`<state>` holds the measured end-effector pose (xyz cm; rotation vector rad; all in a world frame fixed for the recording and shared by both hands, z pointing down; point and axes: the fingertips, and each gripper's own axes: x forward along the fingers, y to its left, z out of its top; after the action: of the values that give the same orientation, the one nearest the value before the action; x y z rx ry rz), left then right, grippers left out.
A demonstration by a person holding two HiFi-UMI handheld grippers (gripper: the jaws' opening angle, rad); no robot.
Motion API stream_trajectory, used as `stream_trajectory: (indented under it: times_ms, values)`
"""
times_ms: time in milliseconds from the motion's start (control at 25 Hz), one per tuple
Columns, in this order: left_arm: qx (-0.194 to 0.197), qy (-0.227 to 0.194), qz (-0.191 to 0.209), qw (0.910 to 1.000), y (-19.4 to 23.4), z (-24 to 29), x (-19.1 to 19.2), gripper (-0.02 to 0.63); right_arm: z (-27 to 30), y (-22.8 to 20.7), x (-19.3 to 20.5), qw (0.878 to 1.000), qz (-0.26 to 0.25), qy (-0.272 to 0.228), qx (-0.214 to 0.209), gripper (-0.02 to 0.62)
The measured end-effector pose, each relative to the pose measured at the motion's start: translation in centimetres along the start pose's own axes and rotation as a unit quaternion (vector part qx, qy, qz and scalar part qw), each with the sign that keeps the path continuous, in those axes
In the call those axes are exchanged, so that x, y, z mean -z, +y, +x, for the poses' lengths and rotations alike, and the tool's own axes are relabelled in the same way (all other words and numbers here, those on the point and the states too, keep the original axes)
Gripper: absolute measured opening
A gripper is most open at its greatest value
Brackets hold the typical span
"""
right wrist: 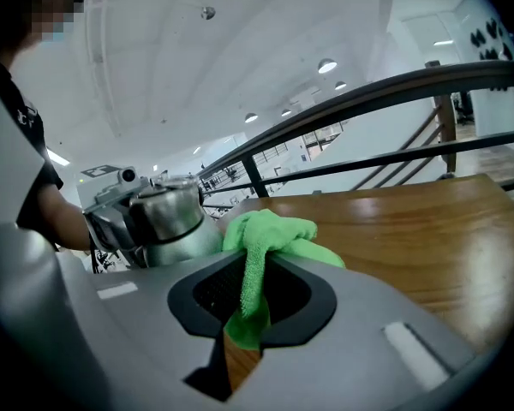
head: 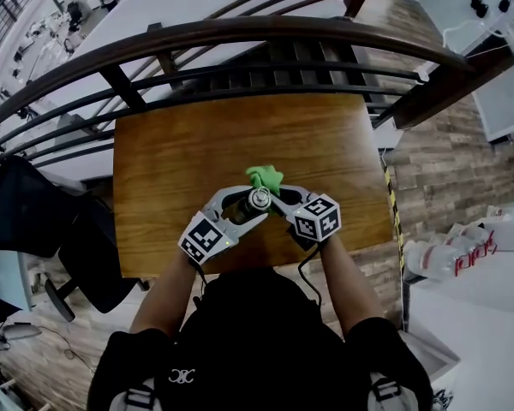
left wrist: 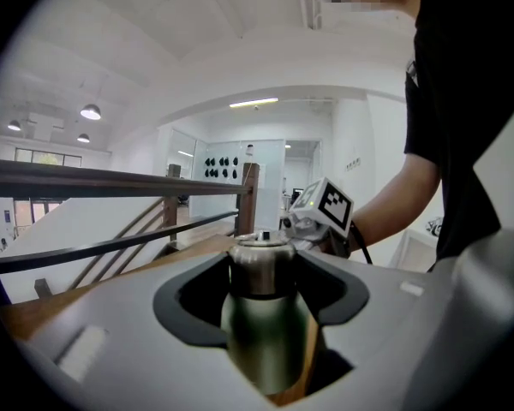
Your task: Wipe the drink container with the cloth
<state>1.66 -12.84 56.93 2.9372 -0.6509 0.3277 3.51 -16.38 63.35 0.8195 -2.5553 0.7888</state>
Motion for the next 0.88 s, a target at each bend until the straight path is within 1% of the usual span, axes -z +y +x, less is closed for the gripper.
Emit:
stream_trajectory:
  times_ms: [320, 440, 640, 720, 880]
  values:
    - [-0.028, -0.008, -0.002, 0.9996, 1.7, 0.0, -0.7, 0.290, -0.2, 0.9, 3.3, 0.999, -0.002, 0.046, 0.002, 0.044]
    - [-0.043, -0.007, -0.007, 0.9990, 2.4, 0.1, -0.6, 0.290, -0.5, 1.6, 4.0, 0.999, -0.001, 0.050, 0.003, 0.044]
    - [-0.067, 0.006, -0.013, 0.9976, 3.2, 0.8, 0.4, 0.290, -1.2, 3.1, 4.6, 0.999, -0.001, 0.051, -0.003, 0.044]
    - [-0.076, 0.007, -0.023, 0.9968, 3.7, 0.8, 0.7, 0.290, -1.3, 3.7, 4.3, 0.999, -0.010, 0.046, 0.000, 0.044]
    - [-0.091, 0.010, -0.032, 0.9953, 4.6, 1.0, 1.3, 0.290, -1.6, 5.2, 3.0, 0.998, -0.050, 0.038, 0.012, 0.044]
